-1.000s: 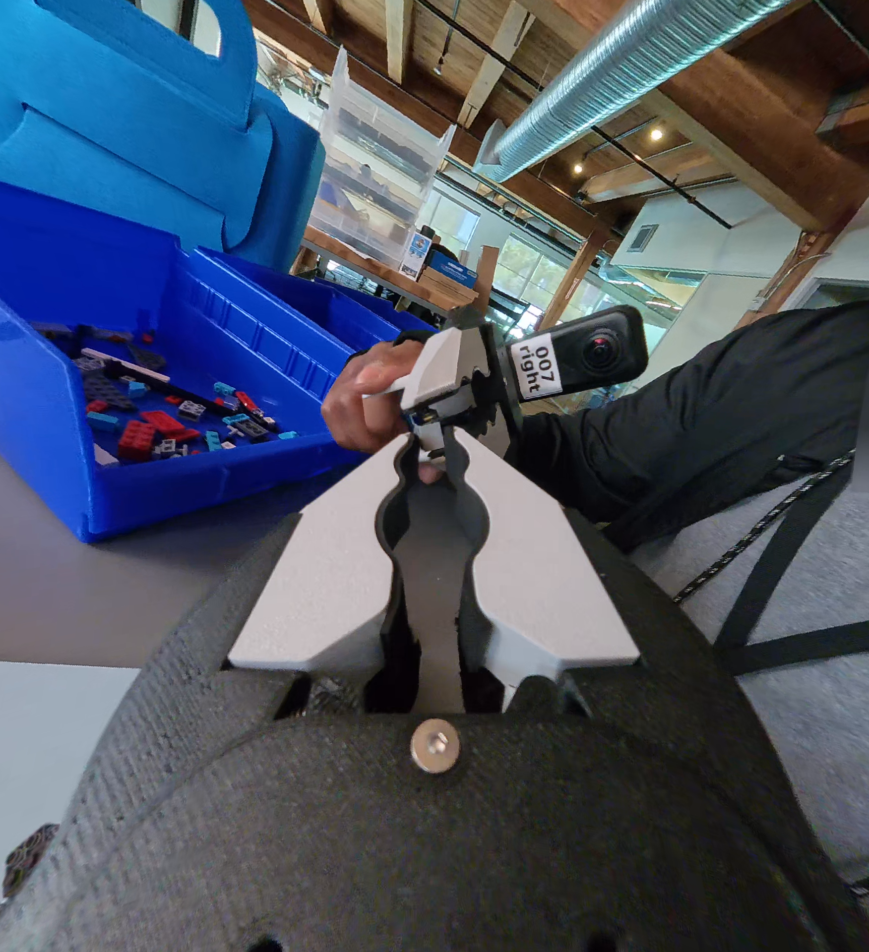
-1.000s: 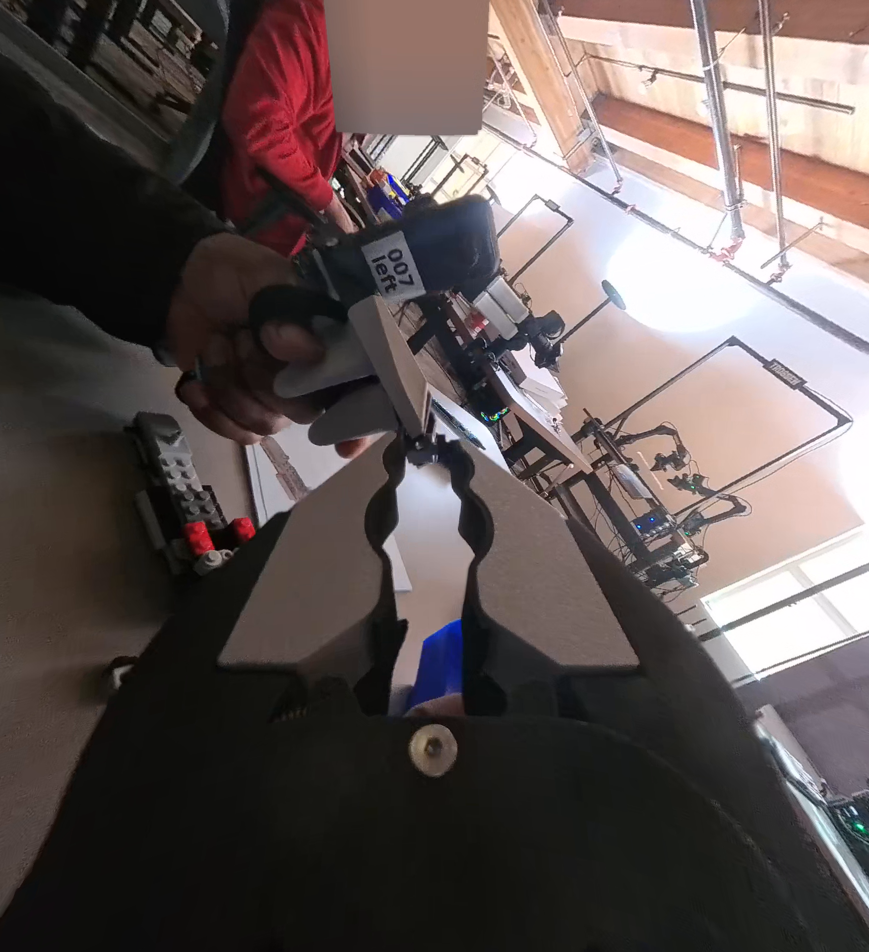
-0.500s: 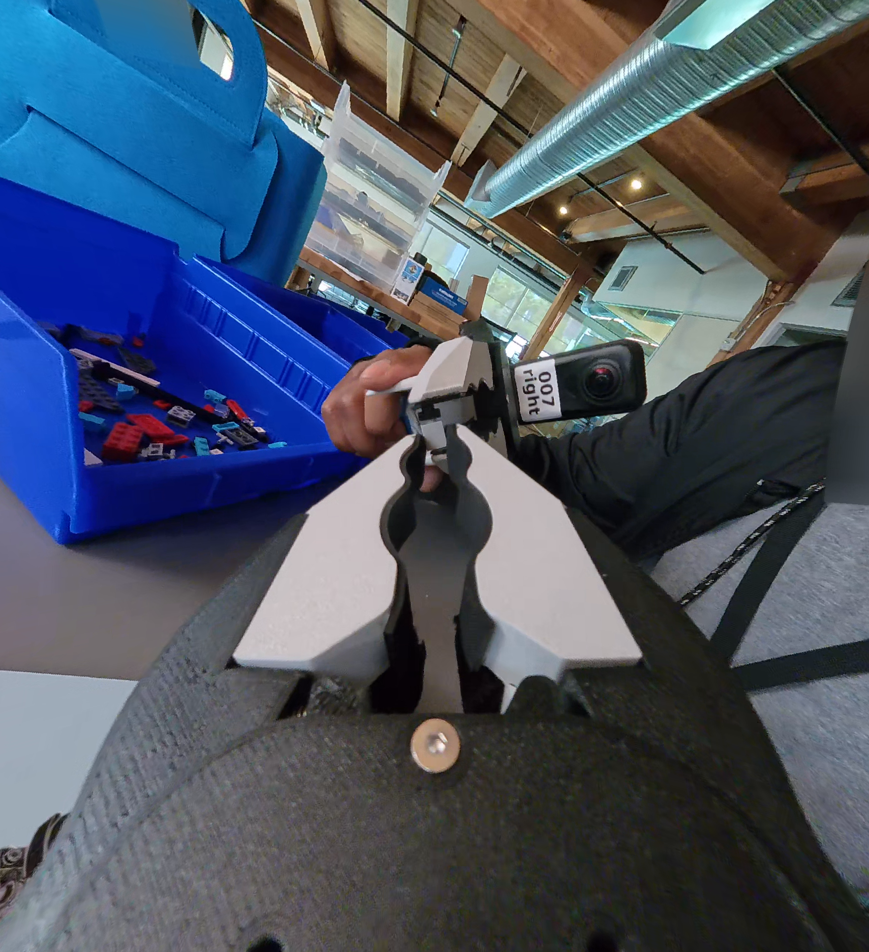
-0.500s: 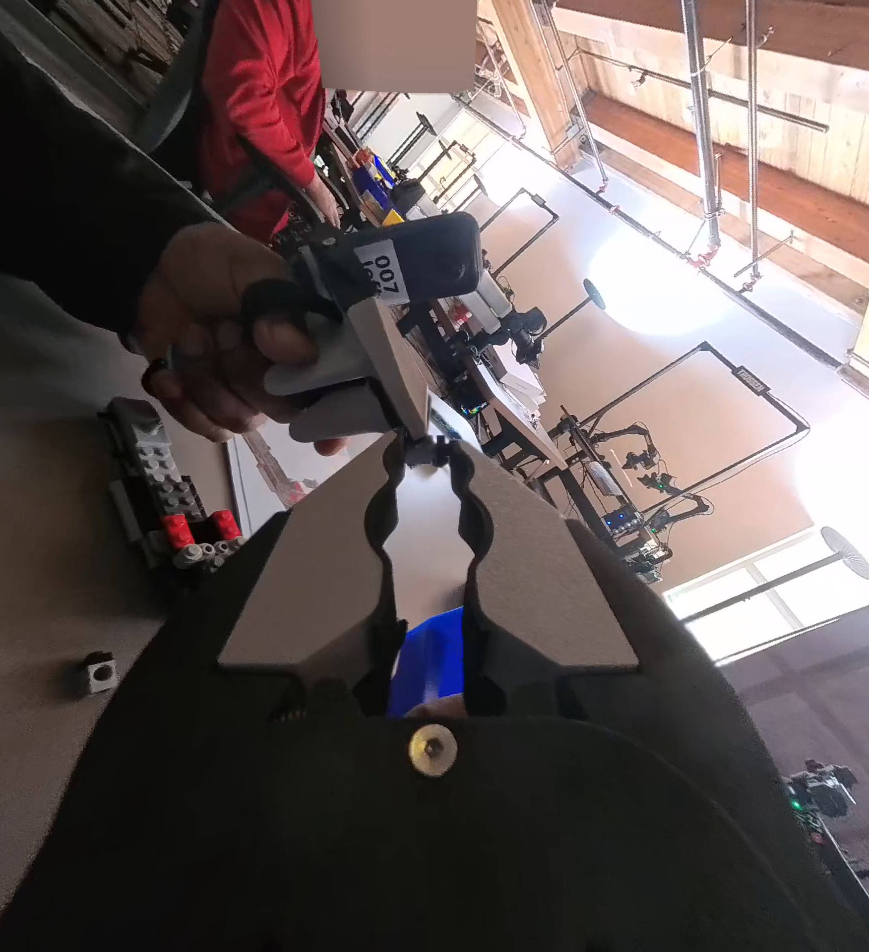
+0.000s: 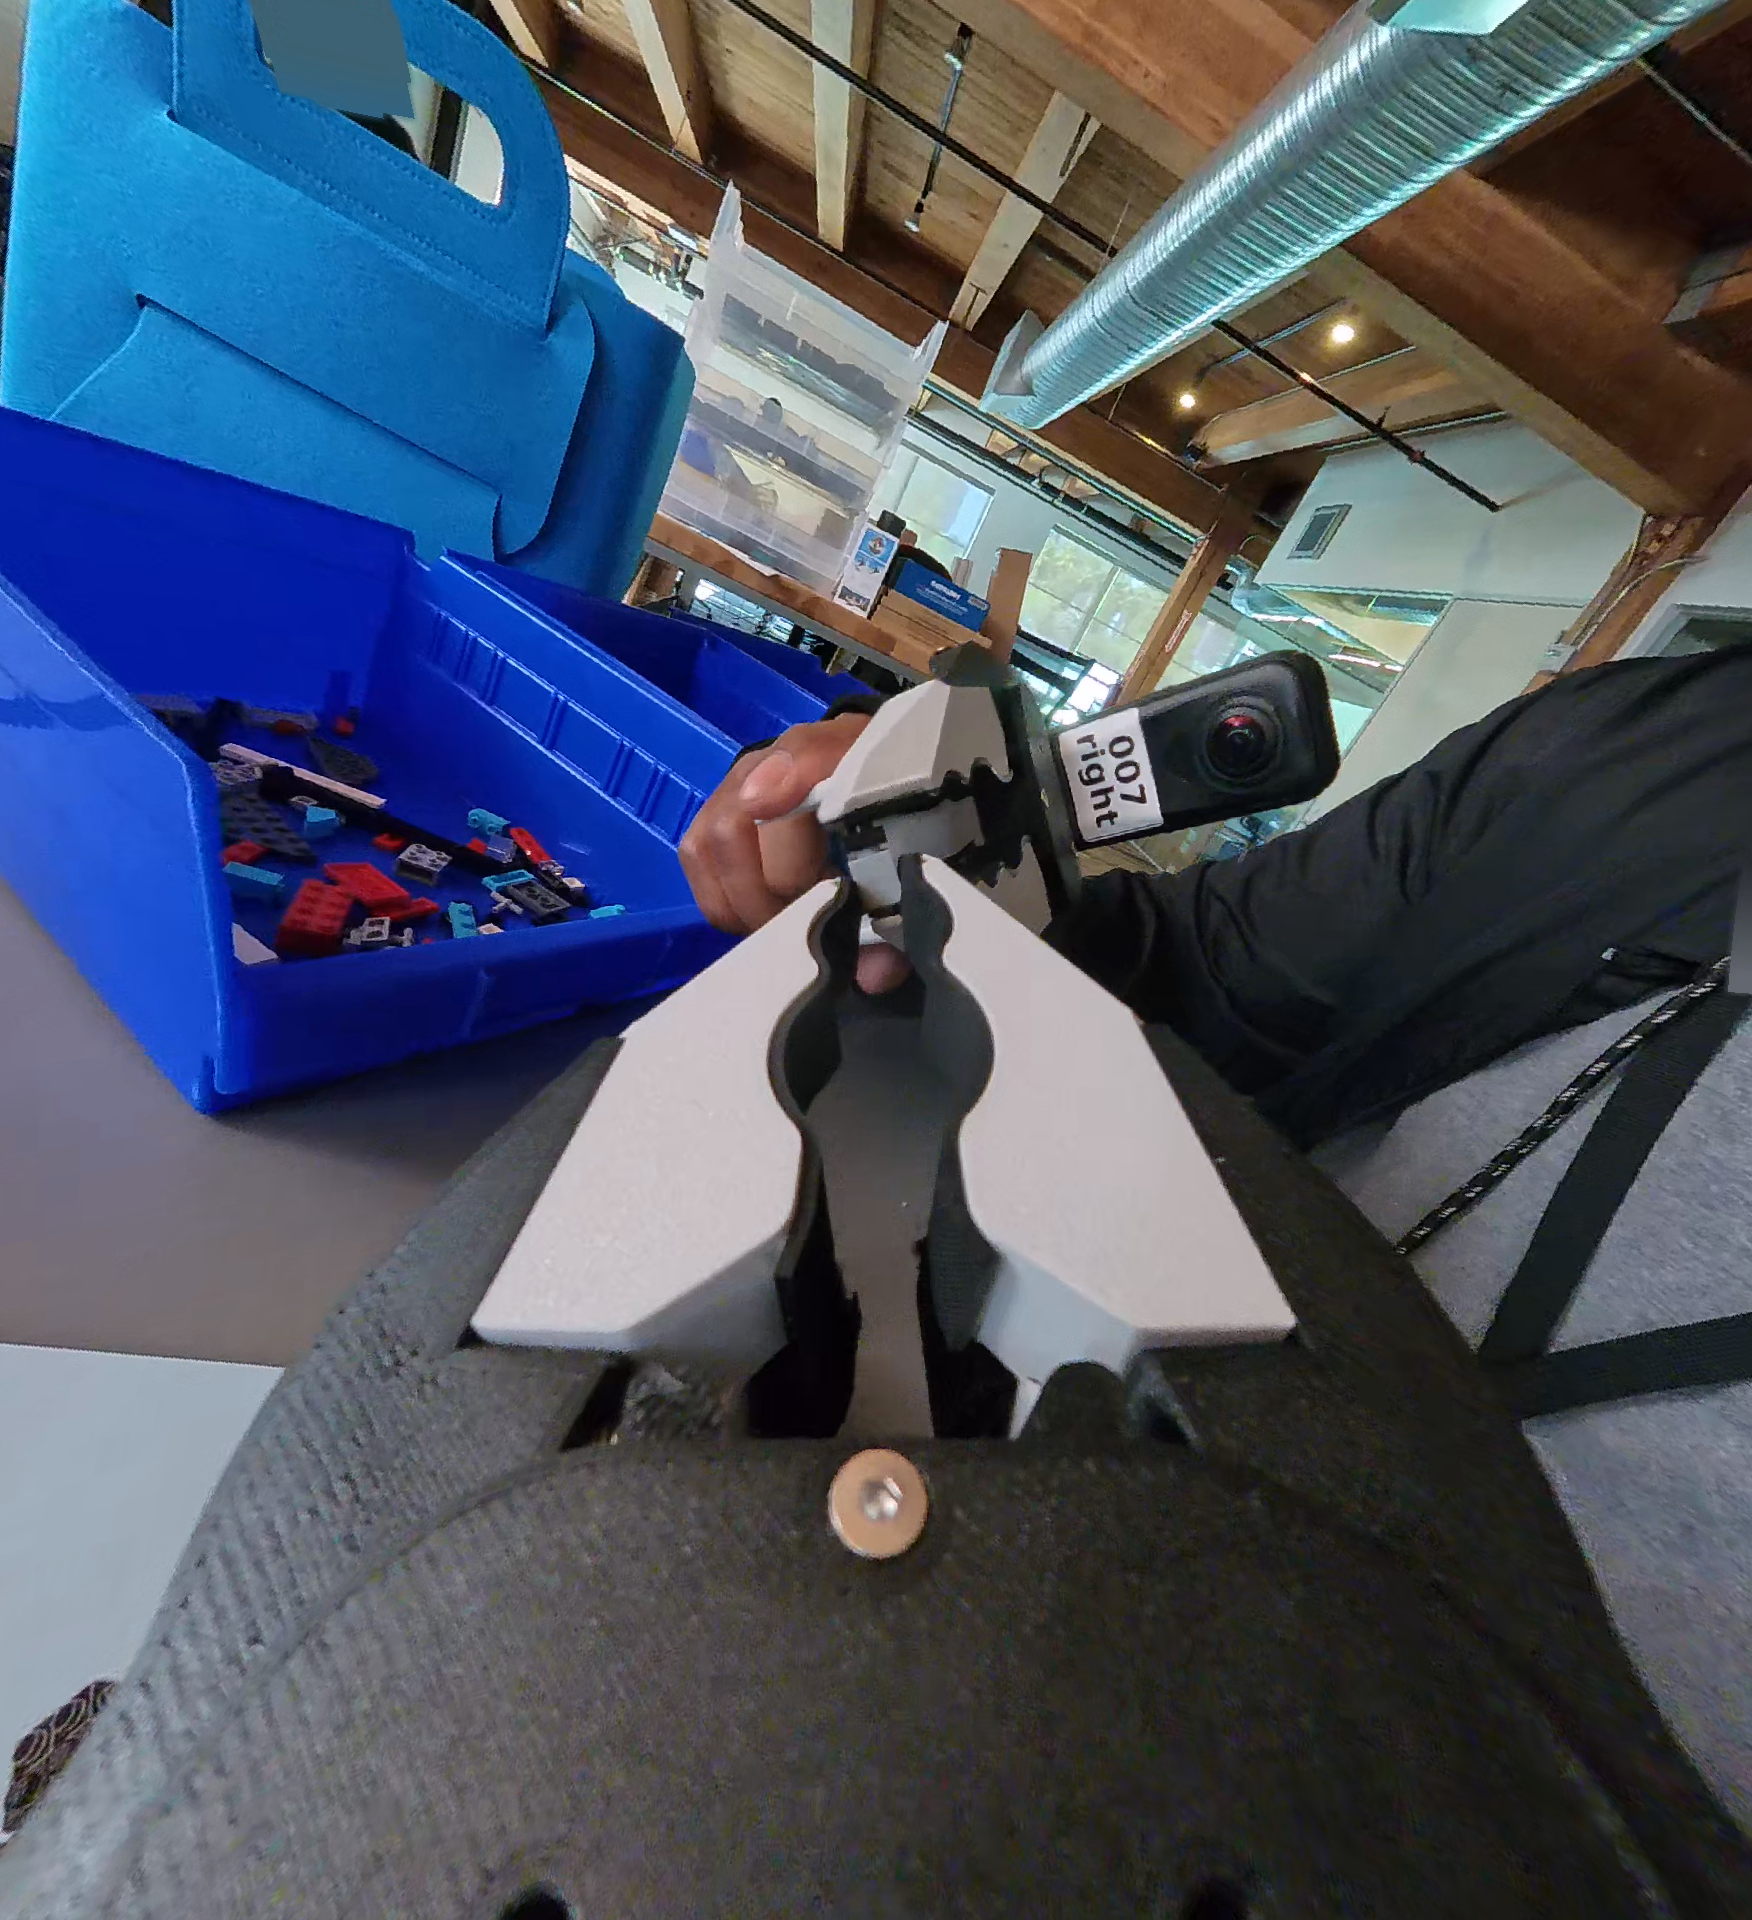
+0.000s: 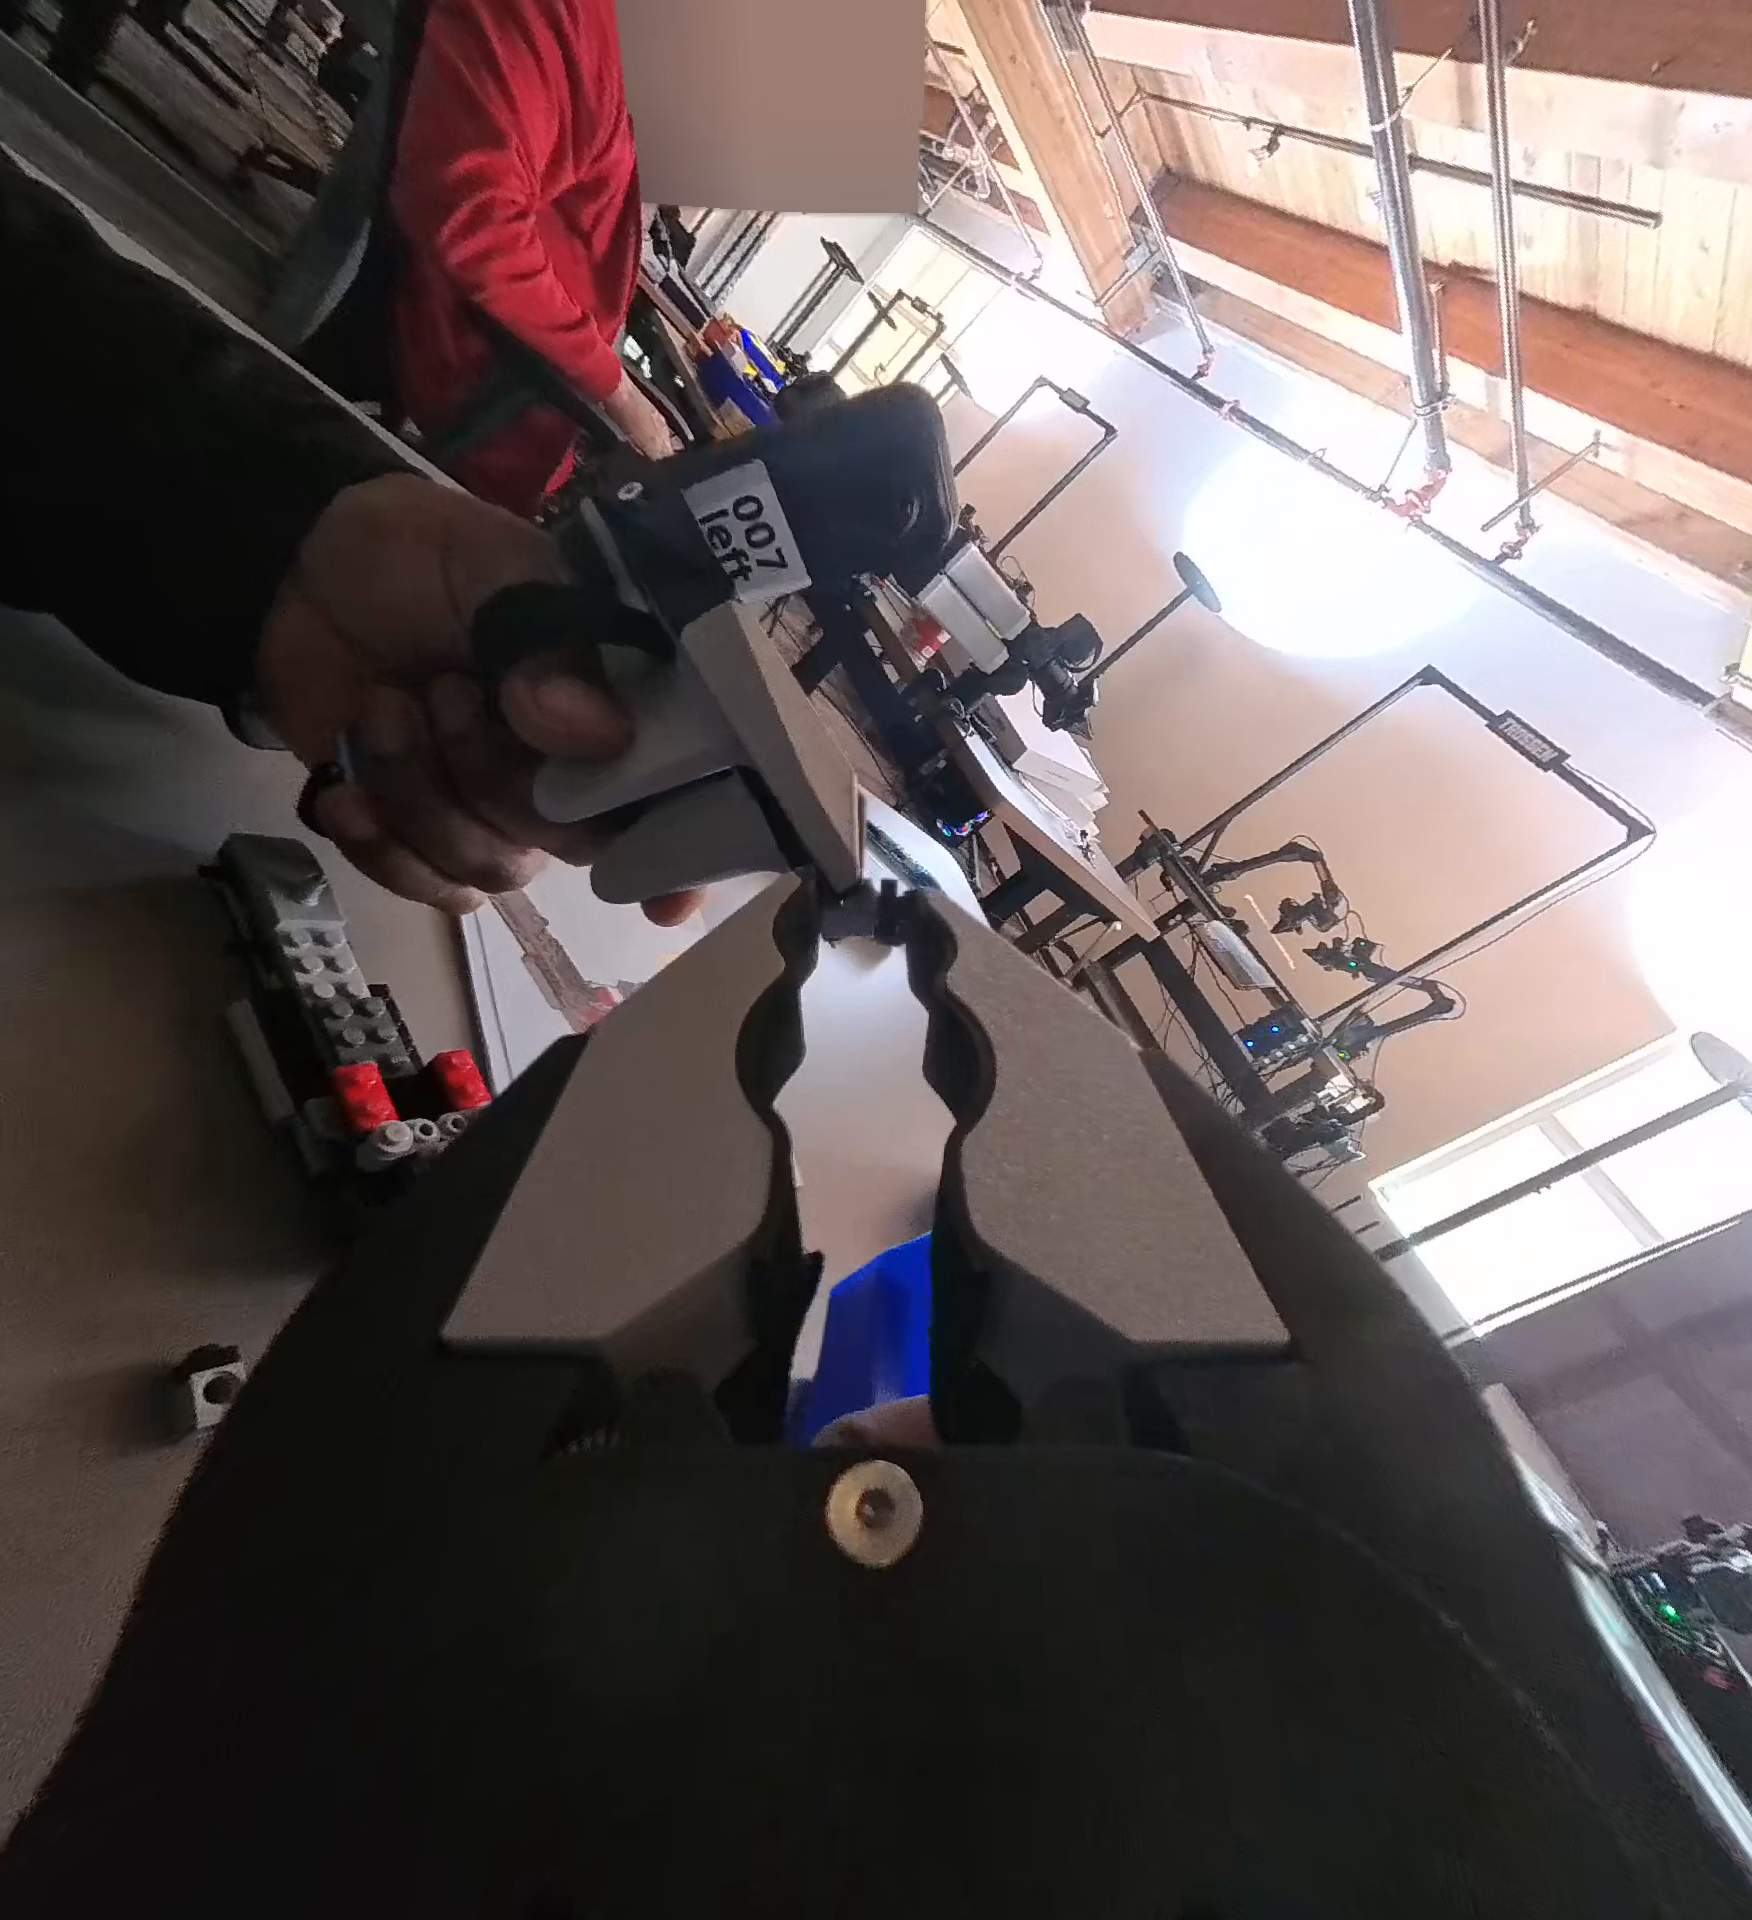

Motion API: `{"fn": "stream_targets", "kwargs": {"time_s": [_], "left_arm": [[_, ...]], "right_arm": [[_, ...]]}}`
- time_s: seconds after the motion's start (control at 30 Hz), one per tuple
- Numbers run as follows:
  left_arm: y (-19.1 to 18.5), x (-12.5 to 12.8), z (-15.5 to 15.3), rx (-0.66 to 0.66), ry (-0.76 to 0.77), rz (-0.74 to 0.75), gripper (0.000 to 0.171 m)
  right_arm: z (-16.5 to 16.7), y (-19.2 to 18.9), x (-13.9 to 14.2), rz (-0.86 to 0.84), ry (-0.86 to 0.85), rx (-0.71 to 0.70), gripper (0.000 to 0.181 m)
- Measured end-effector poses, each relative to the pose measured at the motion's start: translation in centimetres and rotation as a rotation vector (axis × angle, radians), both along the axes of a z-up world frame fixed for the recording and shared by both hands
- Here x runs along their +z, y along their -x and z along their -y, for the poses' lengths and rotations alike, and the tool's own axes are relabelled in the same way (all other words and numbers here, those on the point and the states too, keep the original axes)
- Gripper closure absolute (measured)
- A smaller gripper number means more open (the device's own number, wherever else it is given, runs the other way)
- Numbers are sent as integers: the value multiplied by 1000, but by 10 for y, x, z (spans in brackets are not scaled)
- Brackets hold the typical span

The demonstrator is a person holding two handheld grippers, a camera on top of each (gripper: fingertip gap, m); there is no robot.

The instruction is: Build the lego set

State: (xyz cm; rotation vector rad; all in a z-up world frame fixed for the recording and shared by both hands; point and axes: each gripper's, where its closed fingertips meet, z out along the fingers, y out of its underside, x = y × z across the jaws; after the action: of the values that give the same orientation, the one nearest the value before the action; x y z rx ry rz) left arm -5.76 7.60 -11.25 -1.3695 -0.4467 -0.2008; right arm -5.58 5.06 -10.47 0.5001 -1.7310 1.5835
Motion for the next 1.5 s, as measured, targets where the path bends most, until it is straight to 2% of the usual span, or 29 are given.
{"fn": "stream_targets", "kwargs": {"time_s": [0.63, 0.87, 1.07, 1.2, 1.3, 1.4, 1.5], "left_arm": [[1, -2, -1, 3, -3, 13, 163], [3, -5, 1, -32, -7, 102, 161], [3, -7, 0, -26, 18, 94, 164], [10, -2, 8, 19, -13, 79, 164], [17, 1, 21, 76, -5, 50, 164], [22, 5, 29, 119, 5, 24, 164], [25, 5, 31, 146, 20, 1, 164]], "right_arm": [[0, 3, -3, -53, -31, -29, 166], [2, 6, -9, -73, -77, -50, 165], [2, 4, -12, -78, -94, -42, 165], [-5, 13, -15, 46, -105, -82, 160], [-17, 21, -23, 266, -114, -140, 154], [-29, 22, -50, 518, -163, -213, 159], [-46, 27, -92, 650, -291, -370, 163]]}}
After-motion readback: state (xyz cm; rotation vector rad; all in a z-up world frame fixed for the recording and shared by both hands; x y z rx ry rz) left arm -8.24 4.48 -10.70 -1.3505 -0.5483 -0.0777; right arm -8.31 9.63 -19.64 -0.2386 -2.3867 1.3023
